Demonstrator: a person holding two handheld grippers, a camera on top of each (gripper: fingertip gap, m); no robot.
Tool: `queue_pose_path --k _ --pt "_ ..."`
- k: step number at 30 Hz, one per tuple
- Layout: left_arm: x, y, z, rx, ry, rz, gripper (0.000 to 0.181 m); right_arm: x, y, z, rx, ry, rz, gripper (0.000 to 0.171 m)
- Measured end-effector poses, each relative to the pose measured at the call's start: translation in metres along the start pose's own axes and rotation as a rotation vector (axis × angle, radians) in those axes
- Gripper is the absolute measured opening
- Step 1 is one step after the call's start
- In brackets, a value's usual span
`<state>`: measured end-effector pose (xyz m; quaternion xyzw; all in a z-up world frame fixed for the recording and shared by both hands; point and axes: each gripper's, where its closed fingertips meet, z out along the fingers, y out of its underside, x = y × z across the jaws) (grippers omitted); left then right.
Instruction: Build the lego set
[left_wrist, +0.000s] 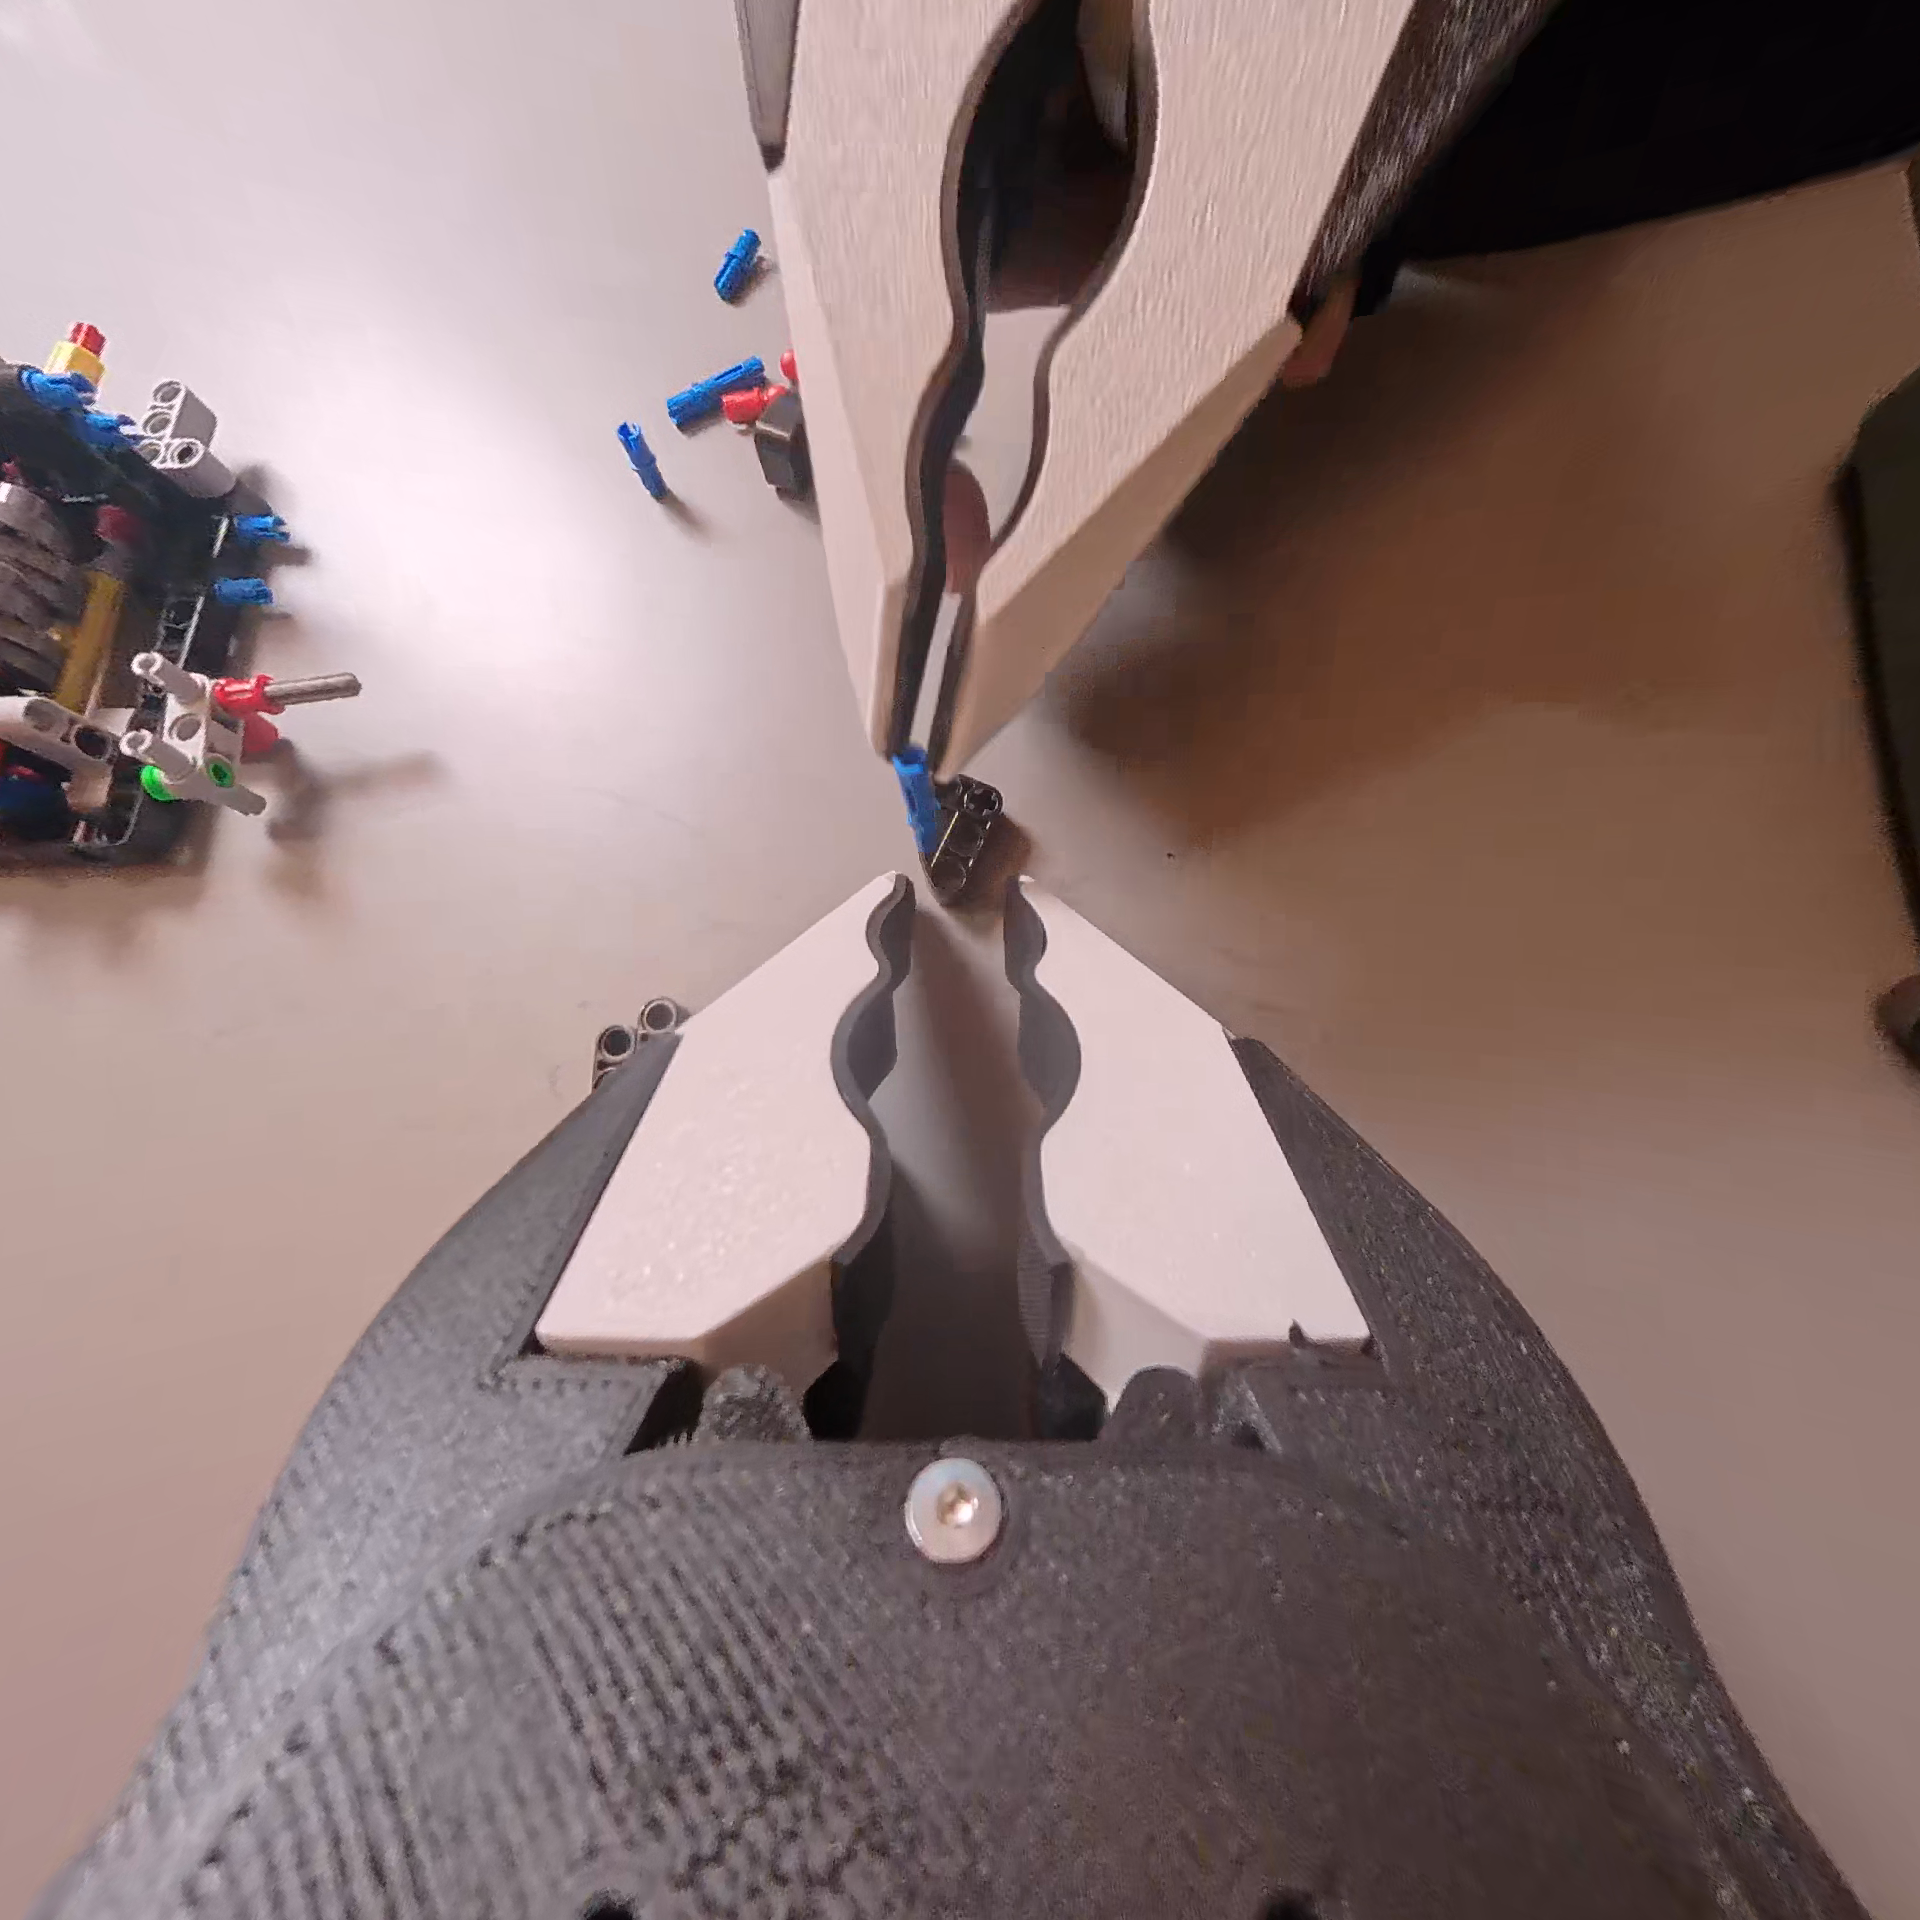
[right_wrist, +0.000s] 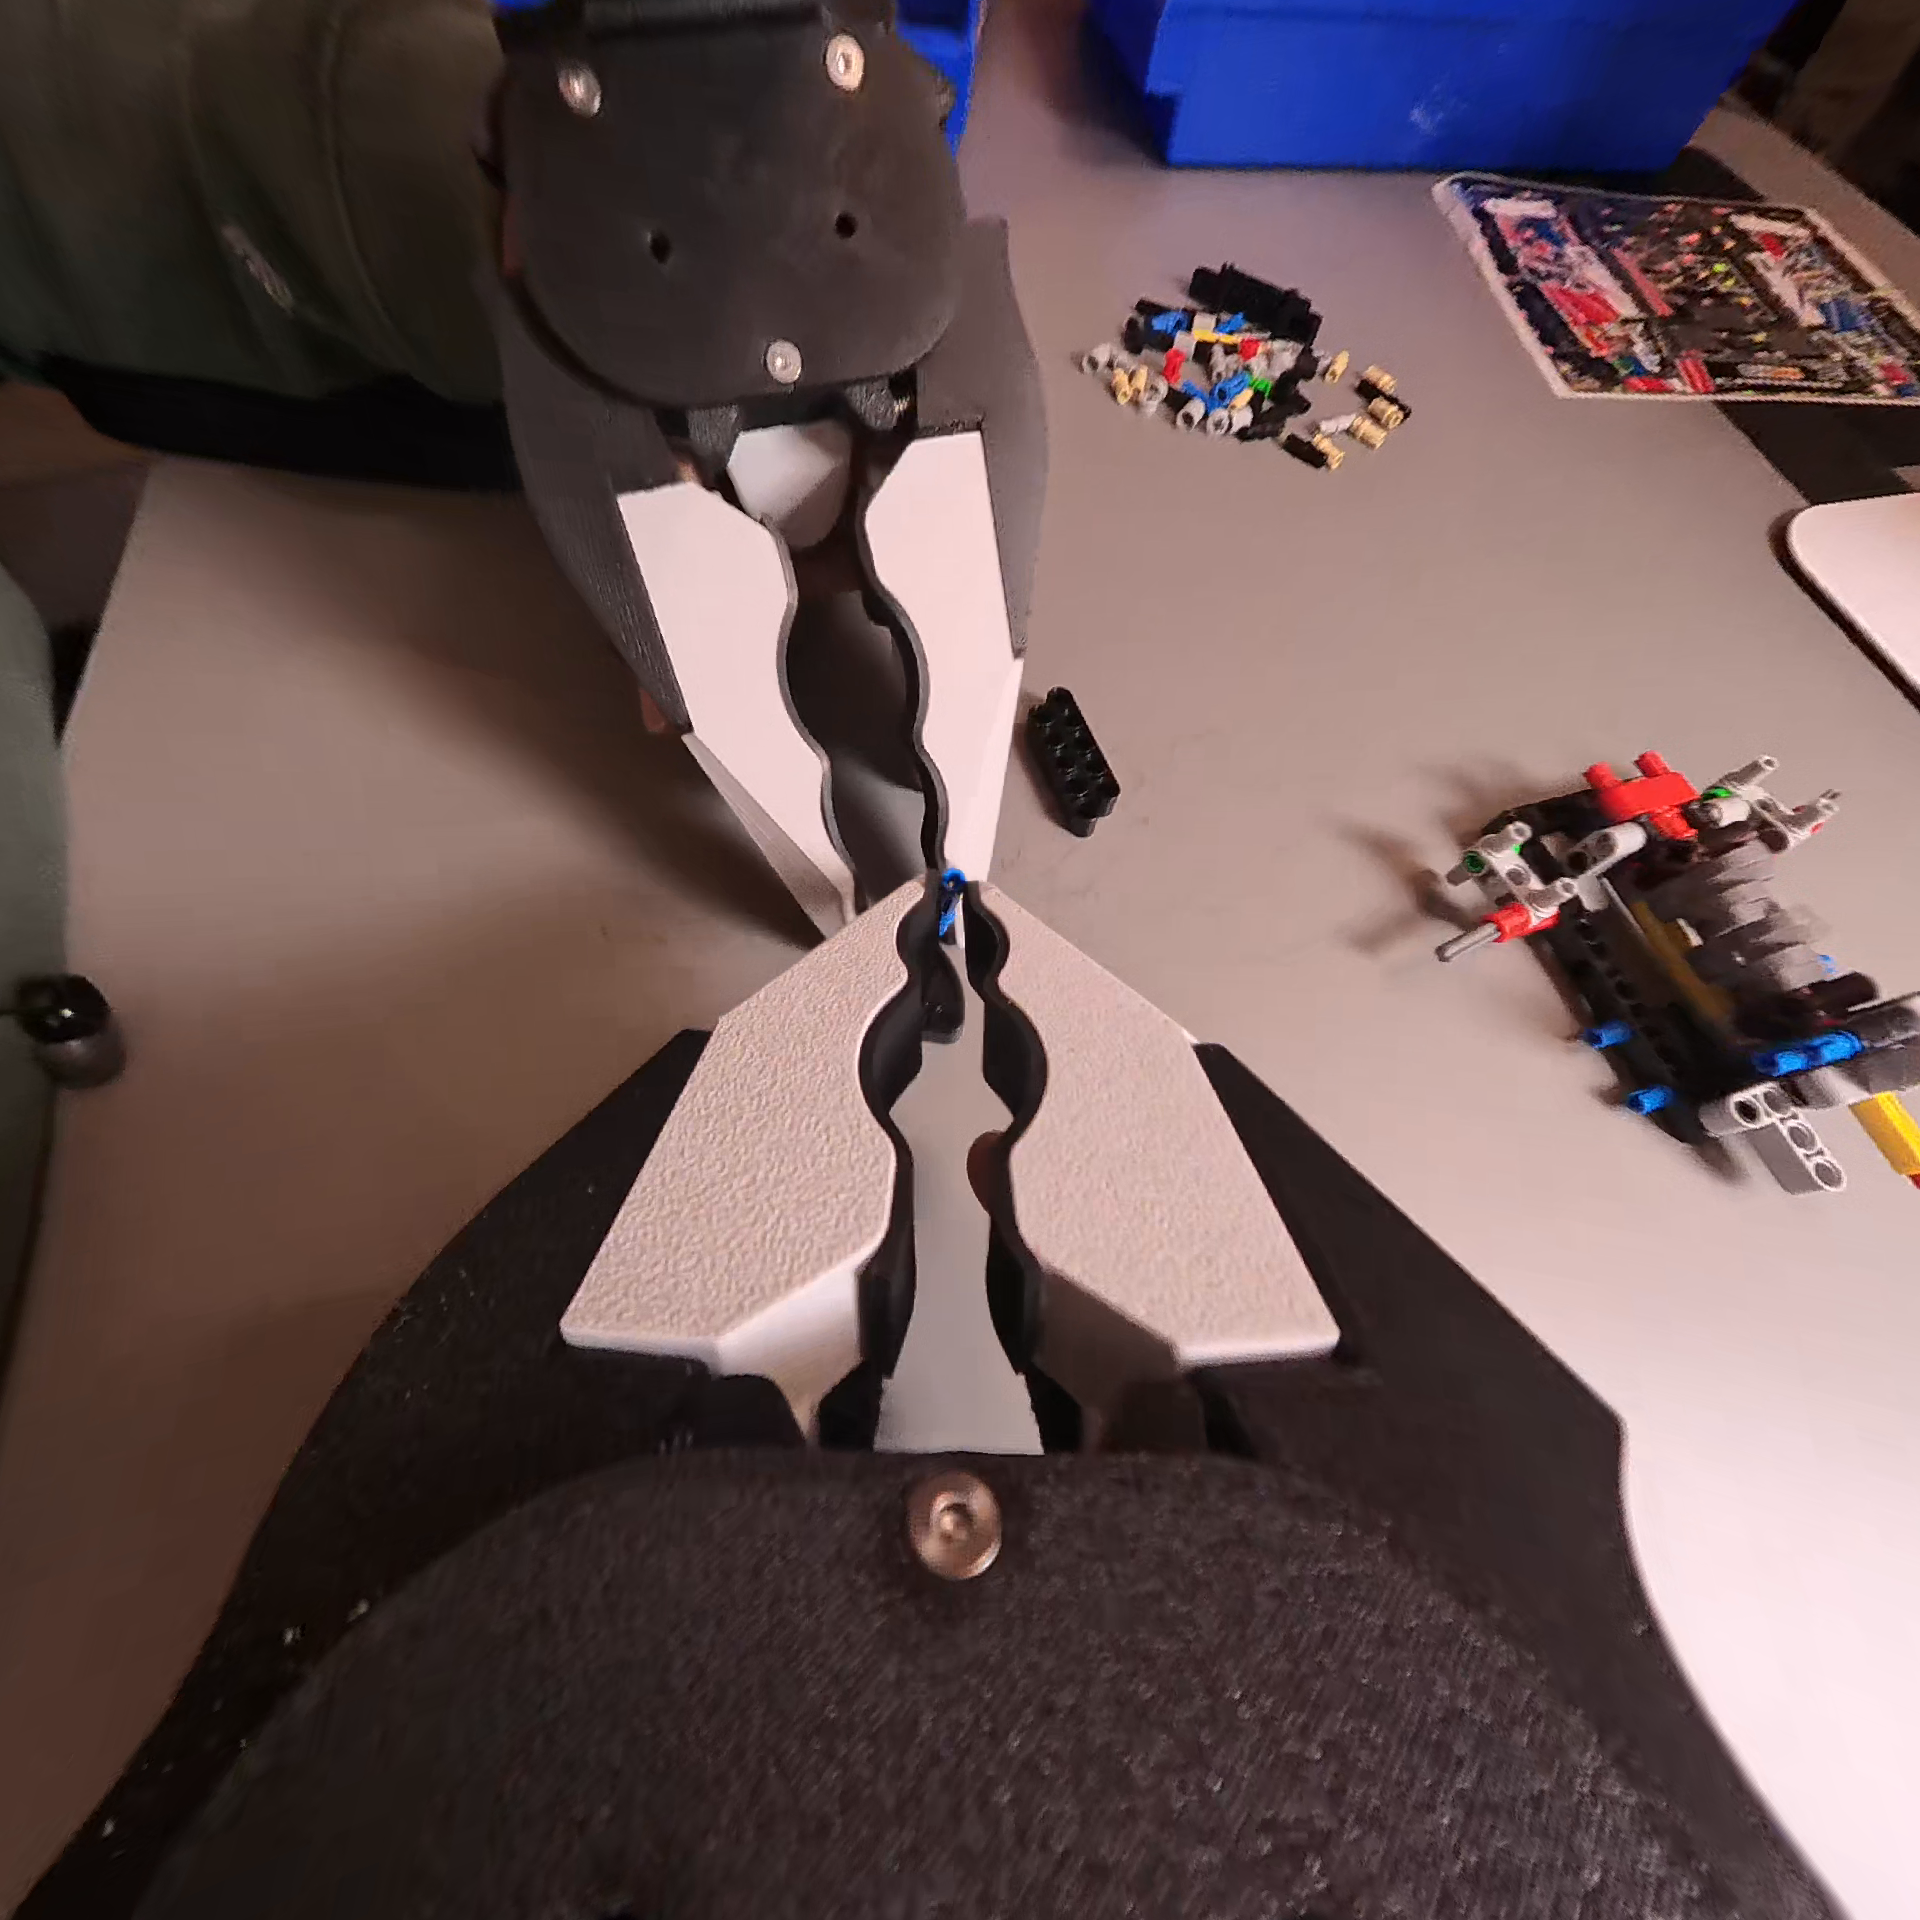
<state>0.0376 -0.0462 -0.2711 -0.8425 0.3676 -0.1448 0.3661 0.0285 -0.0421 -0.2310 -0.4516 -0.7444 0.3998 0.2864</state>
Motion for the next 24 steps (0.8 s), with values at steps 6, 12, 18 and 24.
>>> queue_pose_path --k 6,12,18,24 --pt "0.000 -0.003 0.003 0.012 -0.023 0.014 0.007 0.005 0.007 0.002 -0.046 0.027 -0.008 0.001" --pt "0.011 0.000 -0.001 -0.001 0.009 0.013 0.009 0.022 0.008 -0.011 -0.032 0.086 0.010 0.001" --pt "0.048 0.000 -0.013 0.043 0.217 0.029 0.011 0.033 0.005 -0.022 -0.004 0.122 0.019 0.001" --pt "0.022 -0.007 -0.020 0.086 0.179 0.062 0.019 0.039 -0.001 -0.030 0.022 0.144 0.015 0.001"
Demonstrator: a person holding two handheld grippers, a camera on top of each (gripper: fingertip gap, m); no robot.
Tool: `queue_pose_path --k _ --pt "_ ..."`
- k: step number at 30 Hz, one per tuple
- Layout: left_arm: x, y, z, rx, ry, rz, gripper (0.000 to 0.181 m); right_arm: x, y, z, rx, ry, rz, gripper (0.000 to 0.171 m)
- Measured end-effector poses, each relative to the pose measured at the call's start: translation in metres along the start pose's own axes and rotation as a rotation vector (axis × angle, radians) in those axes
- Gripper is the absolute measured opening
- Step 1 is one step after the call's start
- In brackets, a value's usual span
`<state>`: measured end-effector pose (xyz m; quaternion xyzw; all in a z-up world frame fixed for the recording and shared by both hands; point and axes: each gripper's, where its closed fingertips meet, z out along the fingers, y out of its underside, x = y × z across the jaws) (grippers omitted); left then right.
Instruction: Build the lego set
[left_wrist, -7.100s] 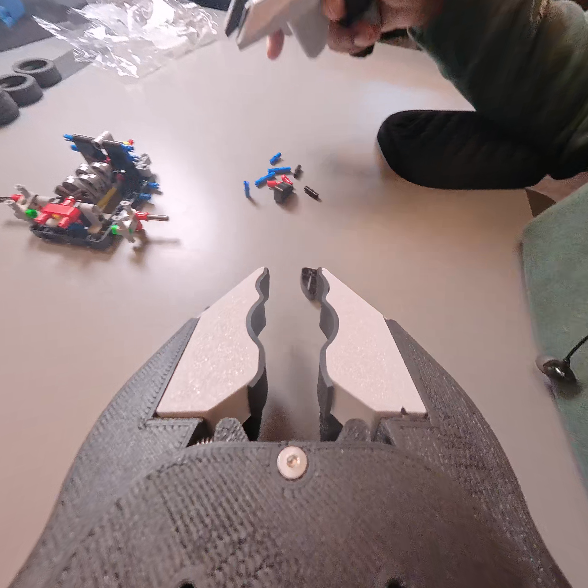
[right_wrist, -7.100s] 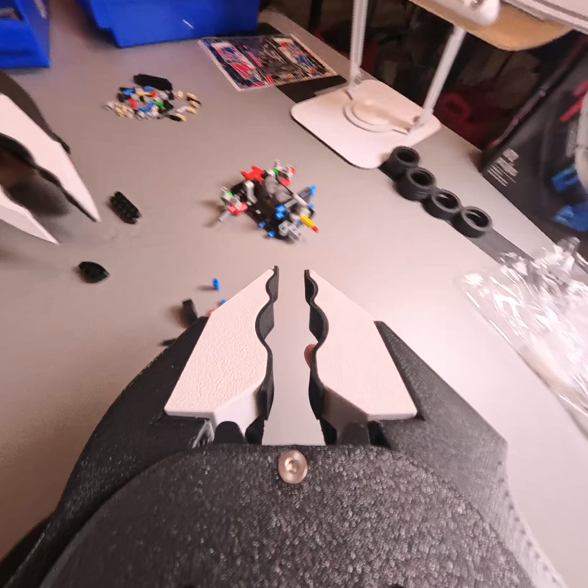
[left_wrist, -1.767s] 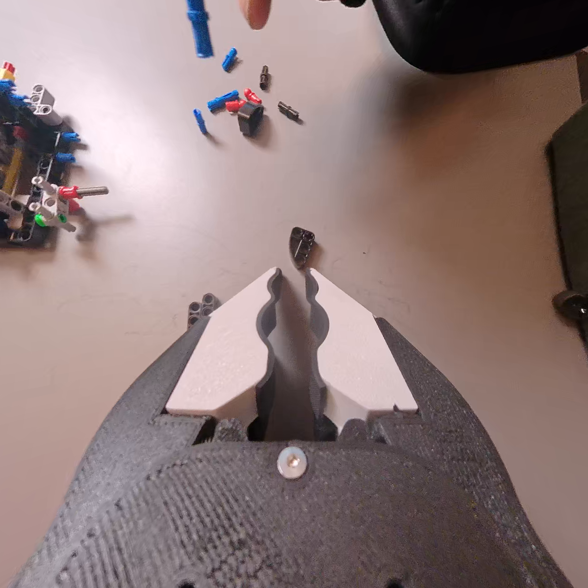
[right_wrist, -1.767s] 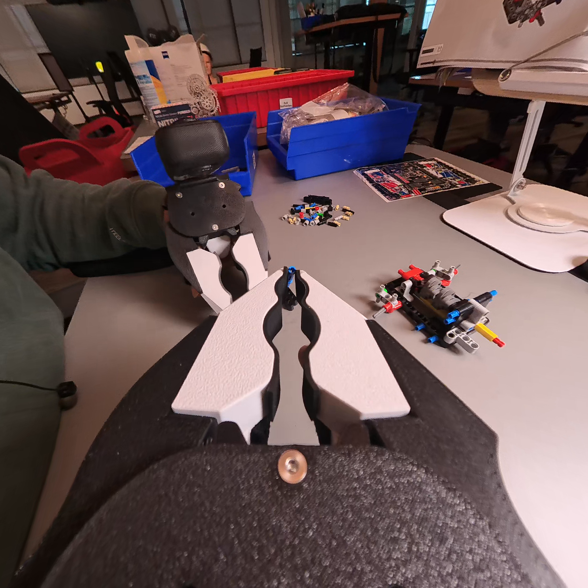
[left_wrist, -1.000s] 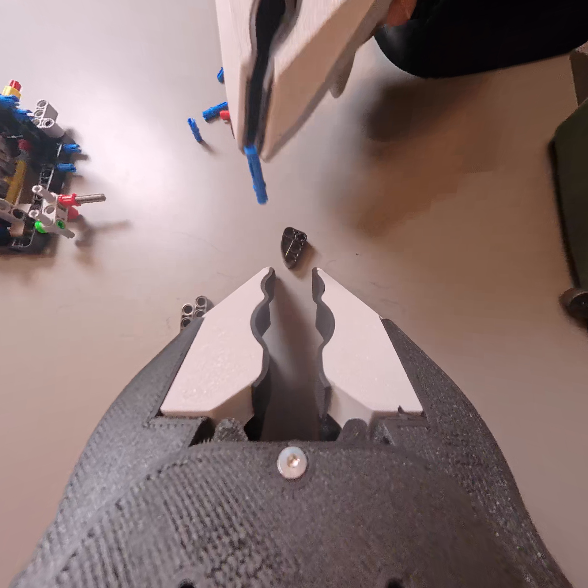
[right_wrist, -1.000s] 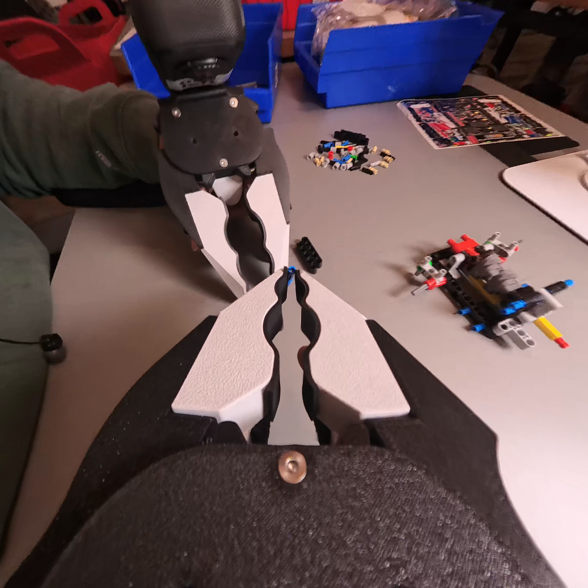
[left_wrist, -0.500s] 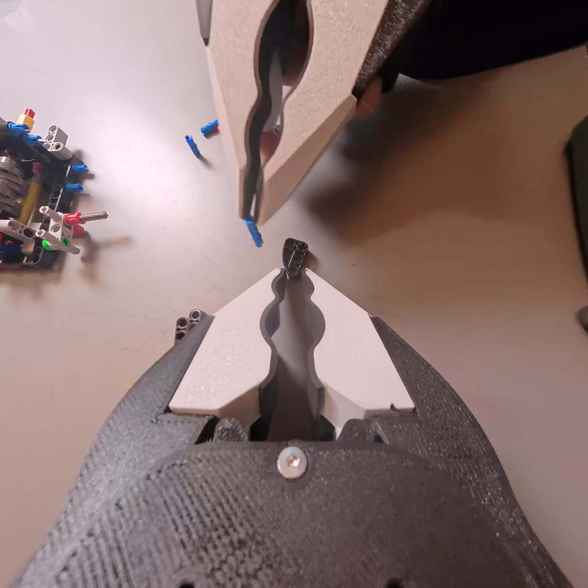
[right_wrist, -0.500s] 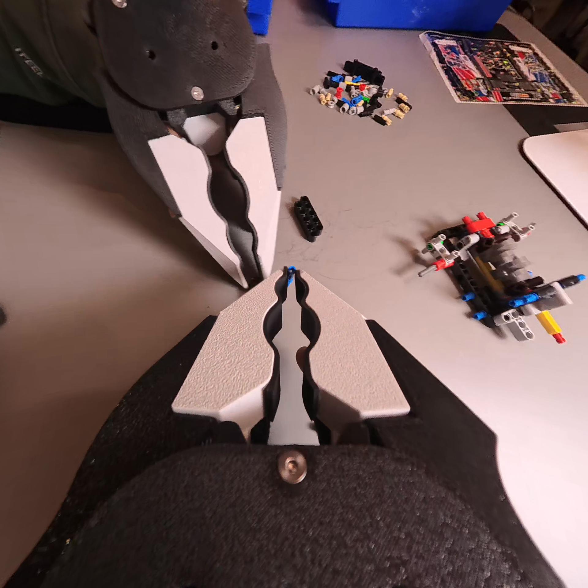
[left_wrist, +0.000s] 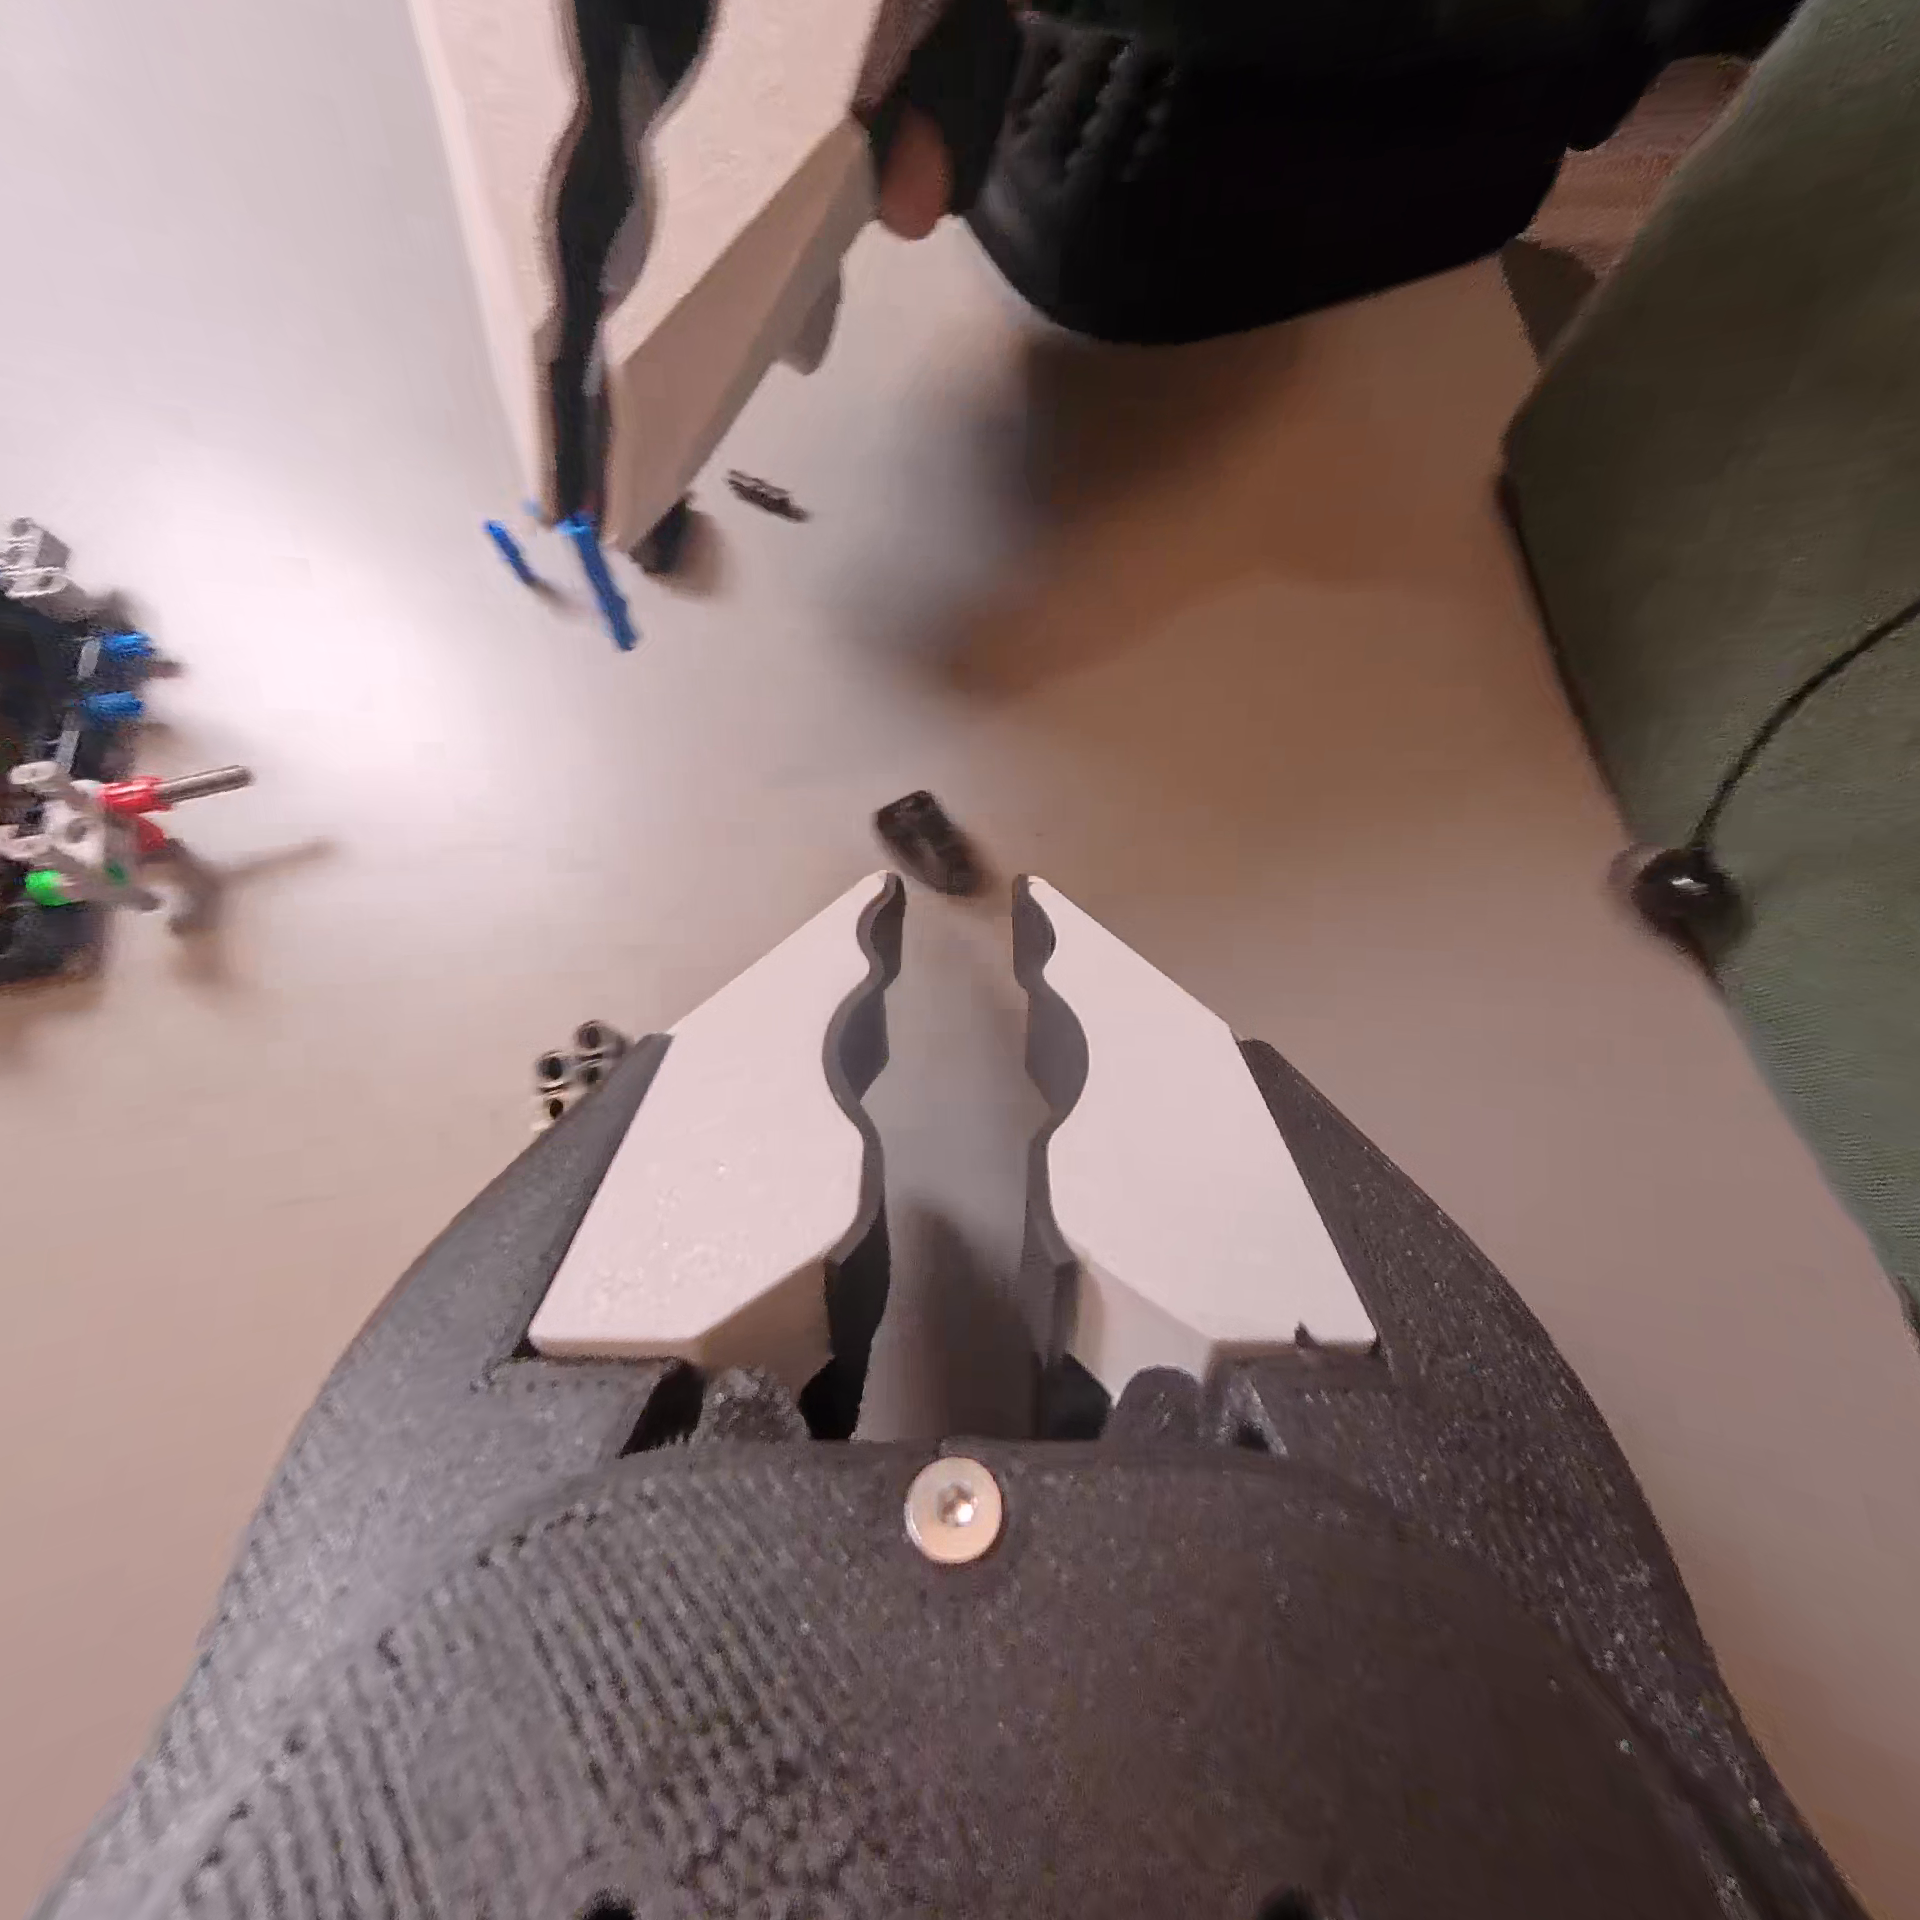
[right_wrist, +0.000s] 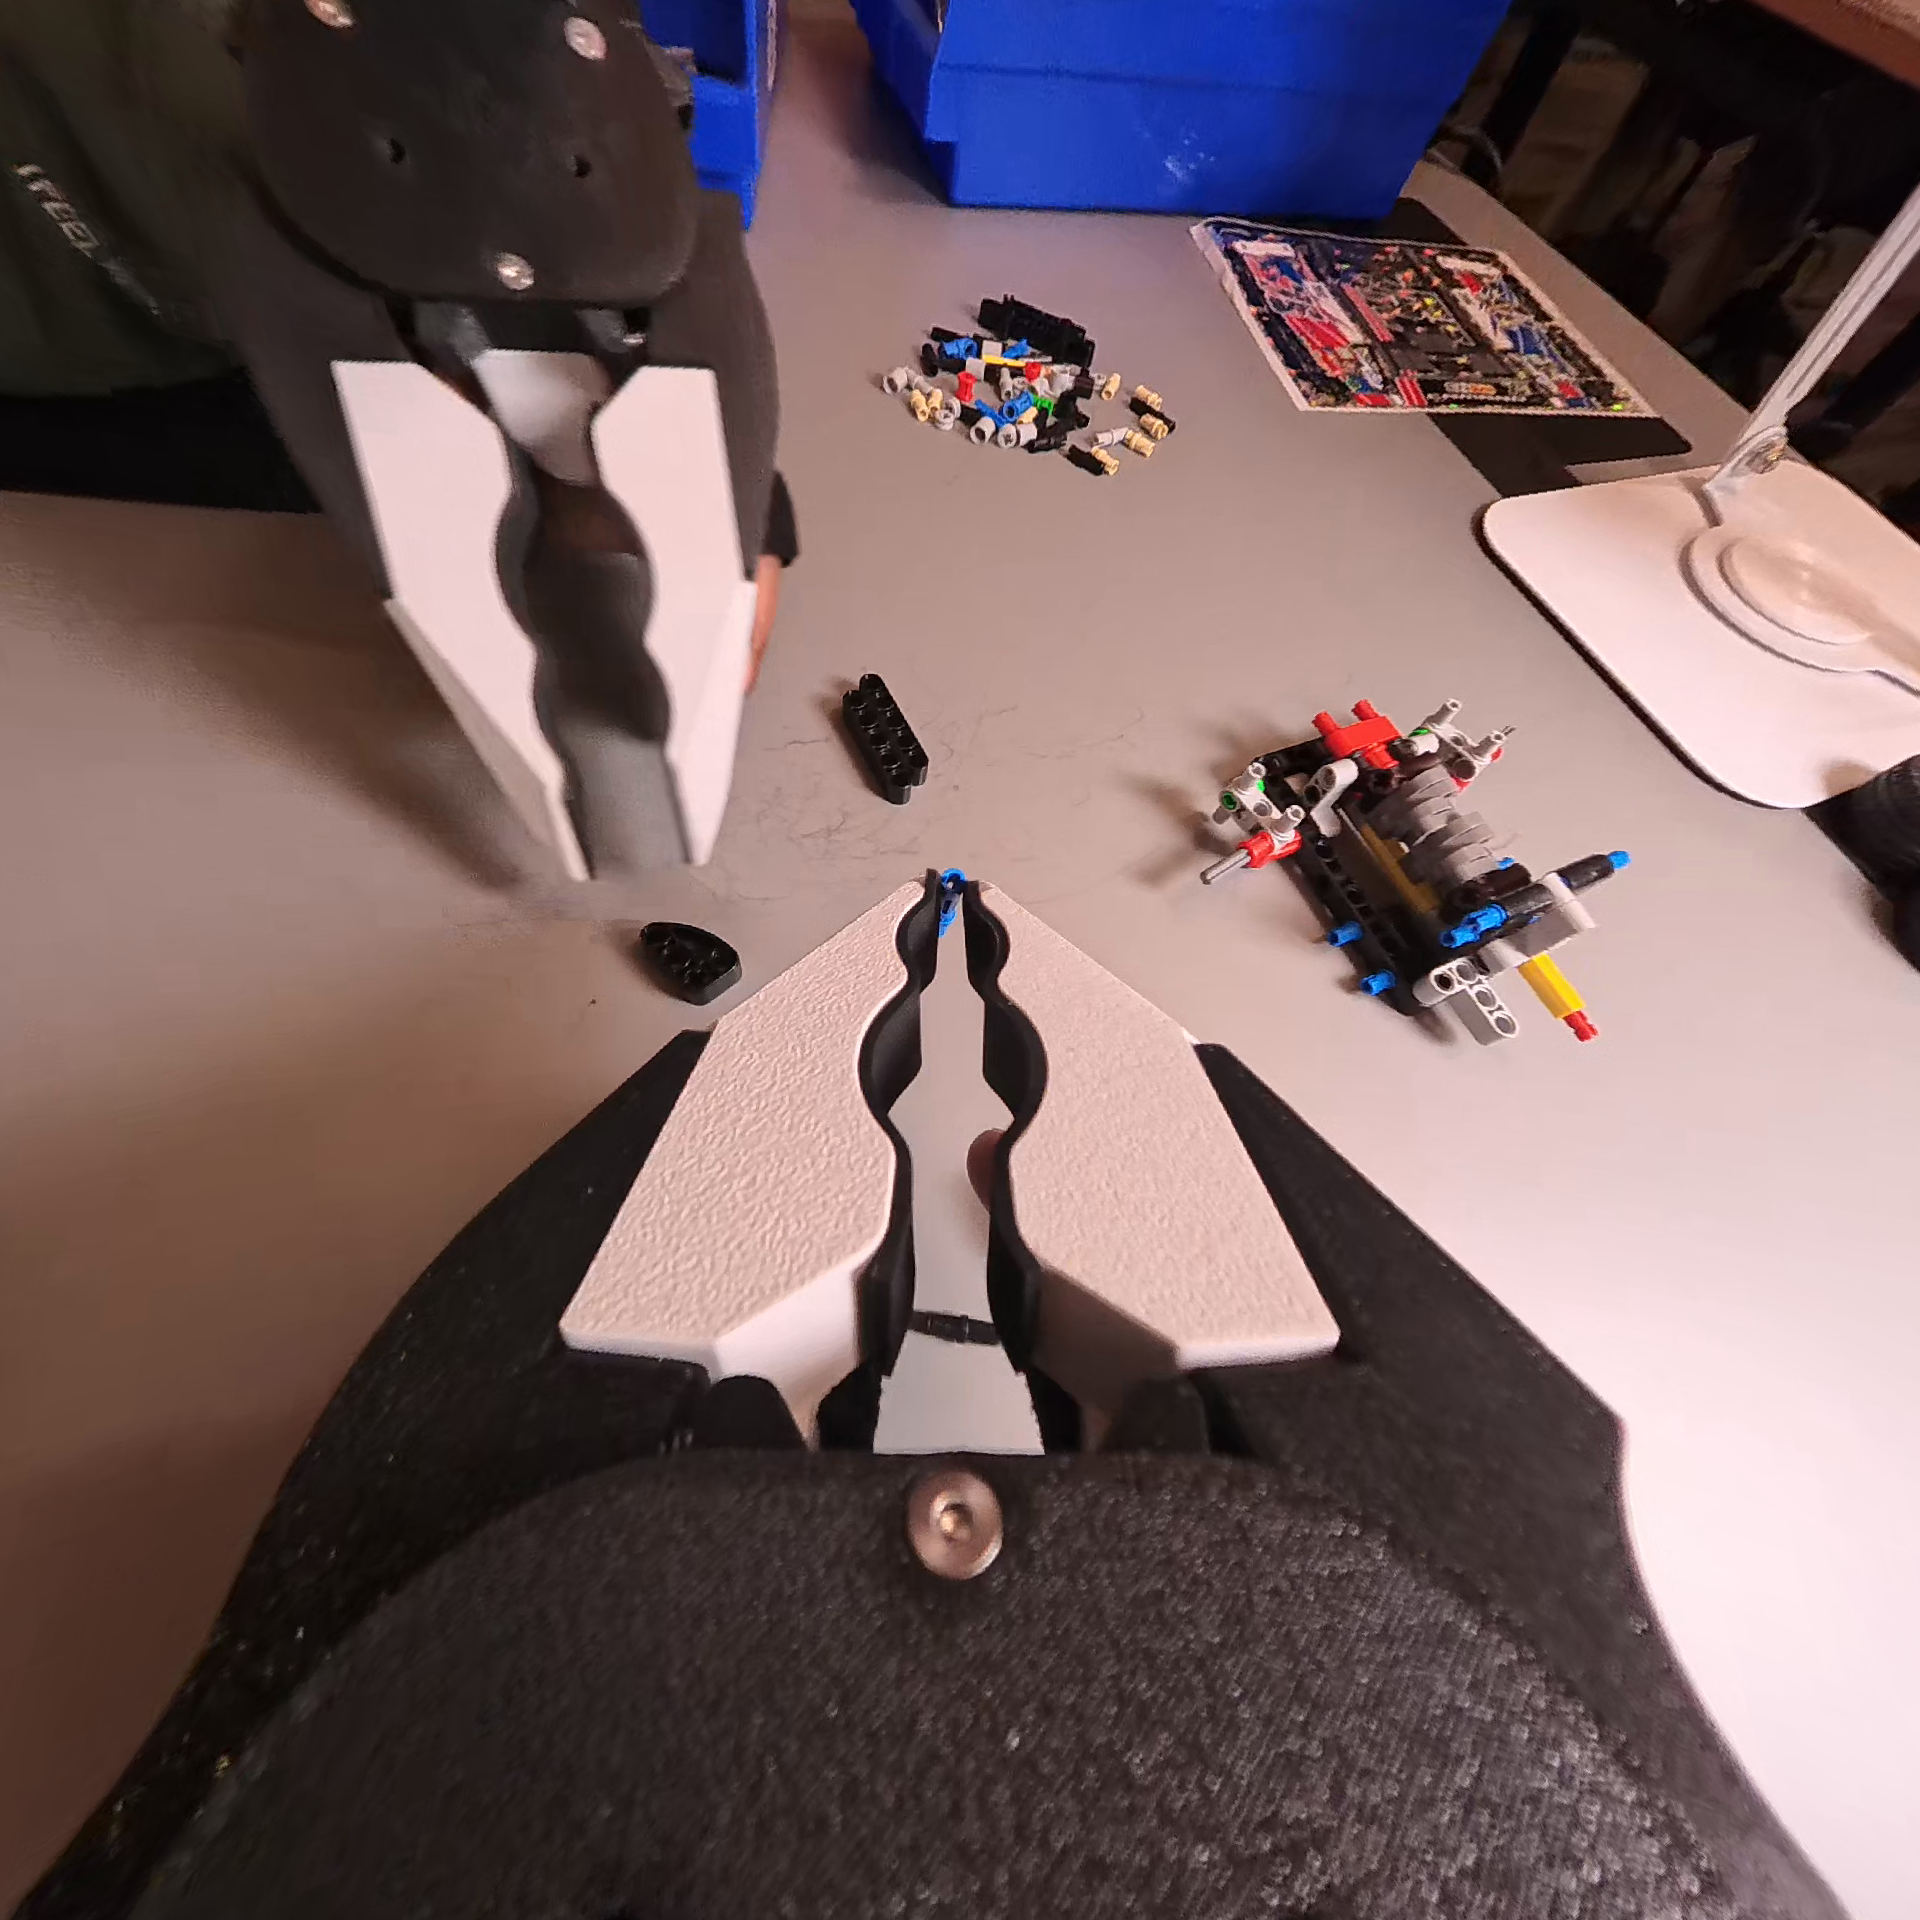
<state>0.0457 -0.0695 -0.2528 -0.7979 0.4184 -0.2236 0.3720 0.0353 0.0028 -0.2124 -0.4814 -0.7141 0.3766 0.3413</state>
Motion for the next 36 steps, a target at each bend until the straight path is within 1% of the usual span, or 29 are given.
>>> queue_pose_path --k 2,5,9,13,15,21,26,30,31,33,36 --pt "-0.016 0.003 -0.001 -0.021 -0.015 0.021 0.021 0.003 -0.001 -0.002 0.011 0.006 0.005 0.001" --pt "-0.027 0.006 0.004 -0.061 0.022 0.054 0.022 0.007 -0.003 -0.007 0.036 0.007 0.024 0.001" --pt "-0.021 -0.001 0.015 -0.089 0.121 0.107 0.031 0.012 -0.006 -0.013 0.072 0.007 0.049 0.001" --pt "-0.012 -0.003 0.023 -0.108 0.186 0.143 0.034 0.015 -0.007 -0.016 0.083 0.009 0.060 0.001" --pt "-0.008 -0.002 0.024 -0.116 0.200 0.145 0.033 0.014 -0.006 -0.016 0.083 0.007 0.057 0.002" --pt "0.003 0.005 0.022 -0.147 0.220 0.148 0.023 0.011 -0.005 -0.015 0.075 -0.004 0.041 0.002" --pt "0.002 0.001 0.020 -0.132 0.175 0.126 0.014 0.010 -0.004 -0.015 0.072 -0.008 0.037 0.002" --pt "0.010 -0.007 0.026 -0.107 0.147 0.160 0.021 0.010 -0.002 -0.015 0.064 -0.012 0.036 0.002" --pt "0.014 -0.008 0.029 -0.107 0.150 0.173 0.020 0.010 -0.002 -0.015 0.062 -0.013 0.035 0.002" --pt "0.014 -0.011 0.033 -0.111 0.125 0.207 0.010 0.010 -0.001 -0.014 0.059 -0.010 0.029 0.002" --pt "0.001 -0.012 0.034 -0.115 0.017 0.290 0.006 0.012 -0.001 -0.015 0.057 0.009 0.018 0.002"
